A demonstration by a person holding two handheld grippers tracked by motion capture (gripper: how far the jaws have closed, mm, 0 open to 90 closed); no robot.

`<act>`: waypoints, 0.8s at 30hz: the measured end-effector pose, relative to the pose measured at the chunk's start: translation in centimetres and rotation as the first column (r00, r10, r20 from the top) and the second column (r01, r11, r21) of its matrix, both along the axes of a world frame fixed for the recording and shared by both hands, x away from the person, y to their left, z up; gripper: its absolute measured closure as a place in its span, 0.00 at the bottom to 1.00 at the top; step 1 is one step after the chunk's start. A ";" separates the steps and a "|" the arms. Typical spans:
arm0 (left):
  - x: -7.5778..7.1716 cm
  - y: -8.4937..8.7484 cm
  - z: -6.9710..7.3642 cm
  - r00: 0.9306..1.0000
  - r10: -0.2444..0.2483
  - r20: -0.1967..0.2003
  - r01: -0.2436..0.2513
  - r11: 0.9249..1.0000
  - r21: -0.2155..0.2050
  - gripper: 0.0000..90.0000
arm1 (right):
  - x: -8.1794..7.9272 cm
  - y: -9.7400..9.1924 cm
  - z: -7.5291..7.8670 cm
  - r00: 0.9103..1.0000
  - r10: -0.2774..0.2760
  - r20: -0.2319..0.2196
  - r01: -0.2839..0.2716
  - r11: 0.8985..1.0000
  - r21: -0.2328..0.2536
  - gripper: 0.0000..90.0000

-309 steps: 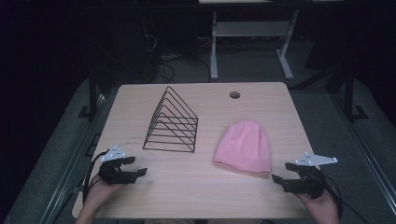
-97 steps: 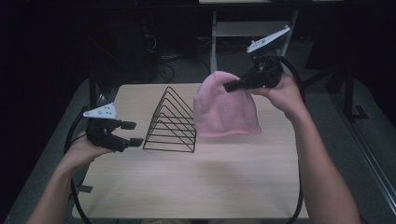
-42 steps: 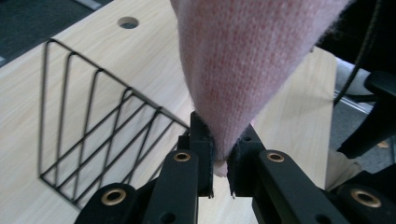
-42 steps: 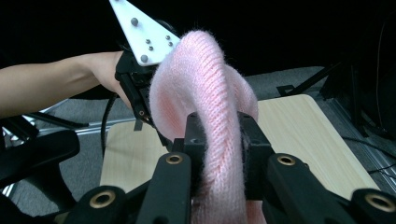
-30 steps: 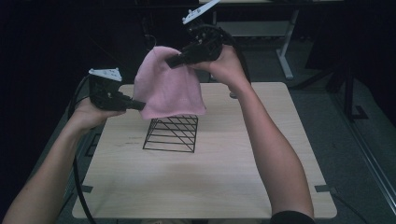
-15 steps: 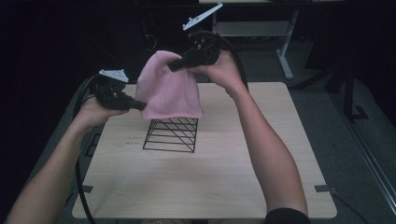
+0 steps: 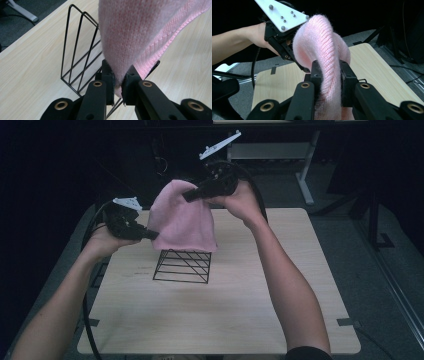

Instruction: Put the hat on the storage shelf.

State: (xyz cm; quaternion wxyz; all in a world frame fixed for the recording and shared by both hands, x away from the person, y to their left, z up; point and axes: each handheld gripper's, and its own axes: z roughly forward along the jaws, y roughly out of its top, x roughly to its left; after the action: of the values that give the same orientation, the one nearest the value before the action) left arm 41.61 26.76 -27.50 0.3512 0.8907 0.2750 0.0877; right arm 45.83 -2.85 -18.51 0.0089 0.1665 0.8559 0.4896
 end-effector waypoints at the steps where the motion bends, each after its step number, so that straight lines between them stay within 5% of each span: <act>1: 0.0 0.0 -0.1 1.000 -0.003 -0.001 0.003 1.000 0.004 0.92 | 0.0 0.0 -0.1 1.000 0.000 -0.001 0.000 1.000 0.003 0.85; 24: -1.0 1.7 -2.3 1.000 0.017 -0.019 -0.016 1.000 0.009 0.91 | -0.3 2.1 -2.0 0.997 0.075 -0.026 -0.075 0.997 -0.008 0.85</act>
State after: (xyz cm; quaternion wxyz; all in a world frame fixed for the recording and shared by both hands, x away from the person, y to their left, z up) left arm 40.62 28.50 -29.79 0.3437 0.8908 0.2853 0.0832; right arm 45.55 -0.70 -20.51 -0.0196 0.1404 0.8638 0.4835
